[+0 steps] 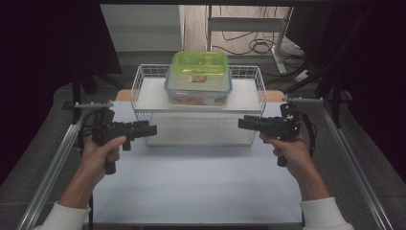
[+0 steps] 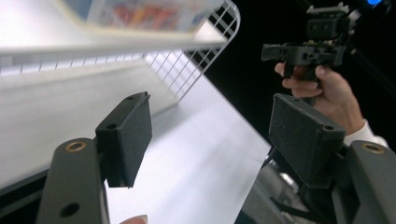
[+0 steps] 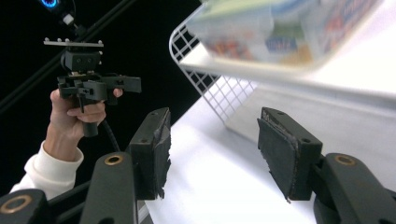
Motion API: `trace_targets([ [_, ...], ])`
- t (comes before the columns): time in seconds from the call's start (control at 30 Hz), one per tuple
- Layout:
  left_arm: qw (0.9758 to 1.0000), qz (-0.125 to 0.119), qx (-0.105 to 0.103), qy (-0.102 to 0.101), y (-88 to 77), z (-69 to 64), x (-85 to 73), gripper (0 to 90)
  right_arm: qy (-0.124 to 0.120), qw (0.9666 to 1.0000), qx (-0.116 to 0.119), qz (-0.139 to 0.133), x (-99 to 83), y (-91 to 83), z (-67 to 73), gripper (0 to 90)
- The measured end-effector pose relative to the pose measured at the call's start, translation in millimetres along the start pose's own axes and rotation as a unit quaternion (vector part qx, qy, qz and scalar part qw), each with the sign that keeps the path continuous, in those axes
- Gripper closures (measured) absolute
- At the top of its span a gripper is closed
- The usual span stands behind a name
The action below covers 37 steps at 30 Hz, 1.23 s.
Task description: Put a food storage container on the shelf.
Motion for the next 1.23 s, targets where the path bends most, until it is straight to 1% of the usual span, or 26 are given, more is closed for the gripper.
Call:
trace_targets([
  [0.1,0.9999,0.009,0.004,0.011,1.8,-1.4,-17.8,29.4,-0.008,0.9999,0.0,0.007,-17.0,-0.4,-5.2,43.4],
  [0.2,0.9995,0.019,0.015,0.02,4.8,-0.4,-35.1,29.6,-0.022,0.9995,-0.015,0.018,-35.2,-0.3,-9.7,42.8],
  [0.23,0.9995,0.019,0.015,0.02,4.8,-0.4,-35.1,29.6,-0.022,0.9995,-0.015,0.018,-35.2,-0.3,-9.7,42.8],
  [0.27,0.9991,0.028,0.022,0.021,8.2,1.2,-46.1,29.6,-0.031,0.9987,-0.03,0.027,-47.3,0.2,-13.0,42.7],
  [0.3,0.9991,0.028,0.022,0.021,8.2,1.2,-46.1,29.6,-0.038,0.9979,-0.041,0.034,-53.5,0.8,-14.4,42.7],
  [0.33,0.9989,0.036,0.022,0.019,11.7,2.5,-56.4,29.6,-0.045,0.9969,-0.049,0.041,-59.6,1.7,-15.8,42.6],
  [0.37,0.9989,0.036,0.022,0.019,11.7,2.5,-56.4,29.6,-0.045,0.9969,-0.049,0.041,-59.6,1.7,-15.8,42.6],
  [0.4,0.9986,0.043,0.024,0.018,15.3,2.9,-67.0,29.7,-0.051,0.9957,-0.056,0.054,-71.3,3.5,-18.9,42.4],
  [0.43,0.9986,0.043,0.024,0.018,15.3,2.9,-67.0,29.7,-0.051,0.9957,-0.056,0.054,-71.3,3.5,-18.9,42.4],
  [0.47,0.9982,0.049,0.027,0.02,17.8,3.5,-72.6,29.7,-0.056,0.9946,-0.061,0.062,-81.9,4.9,-21.6,42.1],
  [0.5,0.9966,0.069,0.039,0.023,23.6,5.0,-82.5,29.7,-0.058,0.9941,-0.064,0.065,-86.9,5.2,-22.9,42.0],
  [0.57,0.9951,0.081,0.05,0.027,28.2,6.9,-91.1,29.7,-0.062,0.9931,-0.071,0.071,-96.8,6.0,-26.6,42.0],
  [0.63,0.9926,0.098,0.062,0.037,32.8,8.5,-99.4,29.7,-0.067,0.9903,-0.085,0.088,-106.4,7.6,-31.0,41.7],
  [0.67,0.9916,0.105,0.066,0.038,34.7,9.2,-103.1,29.6,-0.067,0.9895,-0.089,0.092,-111.1,8.1,-33.0,41.6],
  [0.73,0.9905,0.112,0.069,0.038,36.8,10.7,-107.7,29.4,-0.067,0.9883,-0.091,0.102,-118.9,9.6,-36.7,41.2],
  [0.77,0.9905,0.112,0.069,0.038,36.8,10.7,-107.7,29.4,-0.067,0.9883,-0.091,0.102,-118.9,9.6,-36.7,41.2],
  [0.8,0.9897,0.114,0.075,0.042,37.8,10.3,-109.2,29.4,-0.064,0.9873,-0.095,0.11,-122.7,11.0,-37.0,41.0],
  [0.9,0.9888,0.117,0.079,0.049,39.0,7.4,-109.7,29.4,-0.069,0.987,-0.093,0.111,-123.6,13.7,-35.6,40.4],
  [0.97,0.9887,0.117,0.079,0.05,39.2,6.8,-109.9,29.3,-0.071,0.9866,-0.094,0.112,-124.1,14.9,-34.5,40.0],
  [1.1,0.9886,0.116,0.081,0.052,37.9,6.7,-111.1,28.7,-0.077,0.9863,-0.098,0.108,-124.7,15.2,-34.5,38.2],
  [1.13,0.9886,0.115,0.082,0.051,37.4,7.5,-112.2,28.3,-0.081,0.9865,-0.099,0.102,-124.7,14.9,-35.0,35.7],
  [1.2,0.9883,0.117,0.083,0.051,37.7,8.7,-113.6,27.7,-0.083,0.9868,-0.099,0.098,-125.1,15.0,-35.0,33.7],
  [1.23,0.9883,0.117,0.083,0.051,37.7,8.7,-113.6,27.6,-0.088,0.9864,-0.099,0.096,-125.5,15.0,-35.6,33.1],
])
Point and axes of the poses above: each handheld gripper's, and its own axes: y roughly forward along the jaws, x roughly out of its top, z roughly to its left, the point moved 1 cm from there along y, roughly forward along the jaws, and after that the axes turned 5 degrees about y, right-handed, at the moved point
